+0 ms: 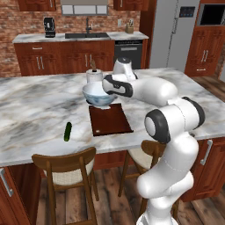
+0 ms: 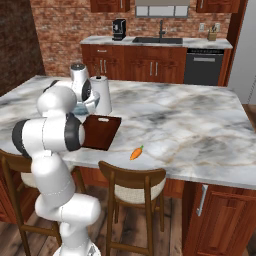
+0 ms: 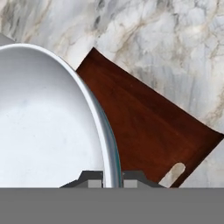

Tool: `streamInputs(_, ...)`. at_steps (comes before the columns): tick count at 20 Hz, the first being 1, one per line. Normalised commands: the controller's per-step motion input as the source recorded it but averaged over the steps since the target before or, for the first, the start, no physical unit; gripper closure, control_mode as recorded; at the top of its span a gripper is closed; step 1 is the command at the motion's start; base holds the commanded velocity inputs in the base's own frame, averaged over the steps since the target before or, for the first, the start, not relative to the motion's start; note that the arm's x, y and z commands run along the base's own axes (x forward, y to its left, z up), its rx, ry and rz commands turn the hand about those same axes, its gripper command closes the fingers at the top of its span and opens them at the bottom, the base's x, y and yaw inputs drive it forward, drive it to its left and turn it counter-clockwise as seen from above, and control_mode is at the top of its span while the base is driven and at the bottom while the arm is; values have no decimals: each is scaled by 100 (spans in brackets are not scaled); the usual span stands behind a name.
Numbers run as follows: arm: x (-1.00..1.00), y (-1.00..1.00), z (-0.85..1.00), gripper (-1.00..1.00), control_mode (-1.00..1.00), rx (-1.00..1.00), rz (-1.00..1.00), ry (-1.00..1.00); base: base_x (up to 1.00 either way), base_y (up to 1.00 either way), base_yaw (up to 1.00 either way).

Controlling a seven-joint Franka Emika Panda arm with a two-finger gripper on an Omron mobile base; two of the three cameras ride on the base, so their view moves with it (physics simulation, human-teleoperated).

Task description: Place the two vegetables and bowl onto the tray for setting up a vegetable dip station.

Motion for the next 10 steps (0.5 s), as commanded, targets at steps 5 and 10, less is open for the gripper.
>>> streamInputs(5, 0, -26, -3, 100, -100, 0, 1, 1, 0, 0, 0)
streamInputs(10, 1, -12, -13, 100, -100, 1, 4, 0, 0, 0, 0)
